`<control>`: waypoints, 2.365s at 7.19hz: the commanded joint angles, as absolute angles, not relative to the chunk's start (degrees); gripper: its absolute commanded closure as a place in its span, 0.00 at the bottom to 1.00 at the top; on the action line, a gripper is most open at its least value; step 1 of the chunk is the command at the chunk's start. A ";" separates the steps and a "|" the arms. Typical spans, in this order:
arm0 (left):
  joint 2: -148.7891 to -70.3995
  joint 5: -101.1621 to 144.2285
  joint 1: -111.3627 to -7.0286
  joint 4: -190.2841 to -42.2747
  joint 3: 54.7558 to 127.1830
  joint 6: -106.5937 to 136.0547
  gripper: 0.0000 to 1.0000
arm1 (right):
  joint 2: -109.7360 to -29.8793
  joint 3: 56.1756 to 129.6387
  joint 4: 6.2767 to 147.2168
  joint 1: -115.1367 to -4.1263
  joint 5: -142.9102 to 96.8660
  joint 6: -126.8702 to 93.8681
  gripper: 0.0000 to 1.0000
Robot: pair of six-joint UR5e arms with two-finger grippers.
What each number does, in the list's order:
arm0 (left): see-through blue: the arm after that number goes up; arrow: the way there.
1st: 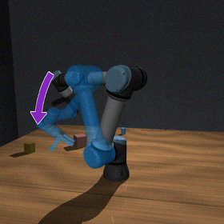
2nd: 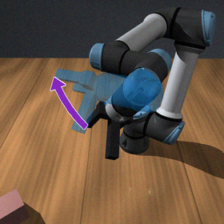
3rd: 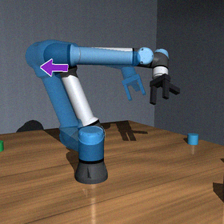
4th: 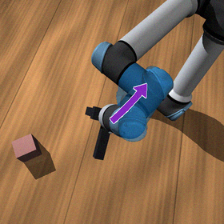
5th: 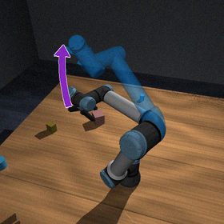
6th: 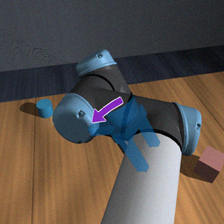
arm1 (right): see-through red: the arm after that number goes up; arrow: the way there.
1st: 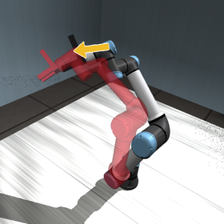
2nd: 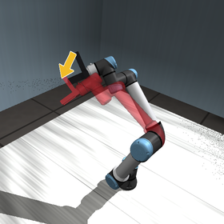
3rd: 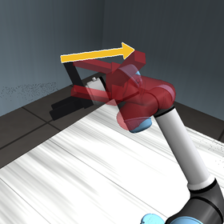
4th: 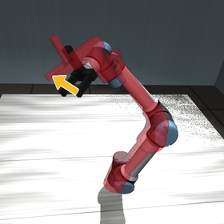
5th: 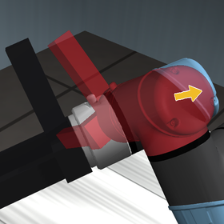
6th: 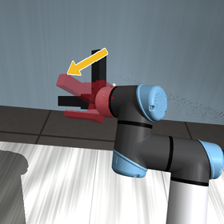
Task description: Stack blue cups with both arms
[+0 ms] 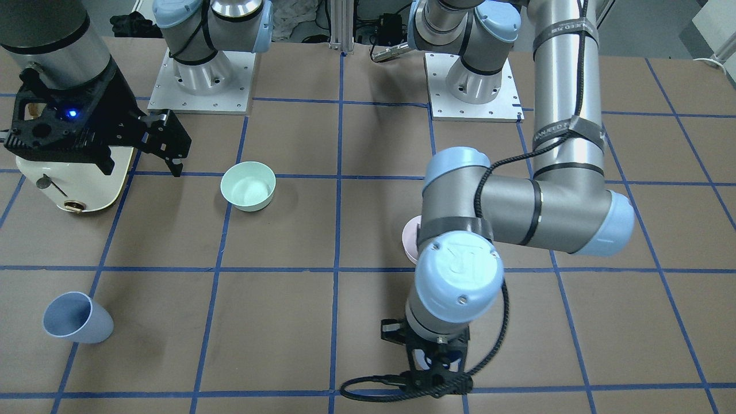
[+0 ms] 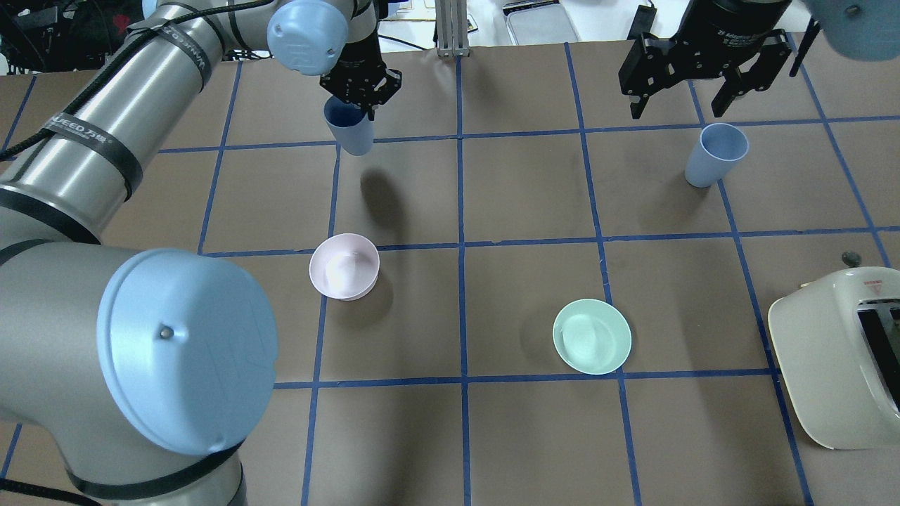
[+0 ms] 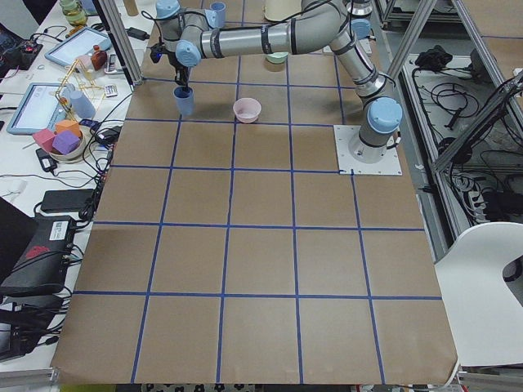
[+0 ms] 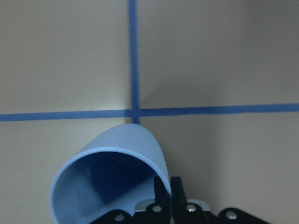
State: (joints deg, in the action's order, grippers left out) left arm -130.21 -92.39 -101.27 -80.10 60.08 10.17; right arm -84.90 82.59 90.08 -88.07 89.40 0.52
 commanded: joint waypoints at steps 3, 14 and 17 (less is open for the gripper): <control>-129.91 -91.23 -113.45 -80.50 64.67 30.23 1.00 | -84.81 82.62 90.09 -87.71 89.56 0.62 0.00; -104.02 -89.18 -102.76 -101.69 69.92 16.96 0.00 | -77.26 81.65 97.03 -76.75 90.00 4.03 0.00; -95.11 -90.44 -97.06 -84.24 85.99 7.80 0.00 | -72.95 82.00 99.58 -72.69 89.82 6.06 0.00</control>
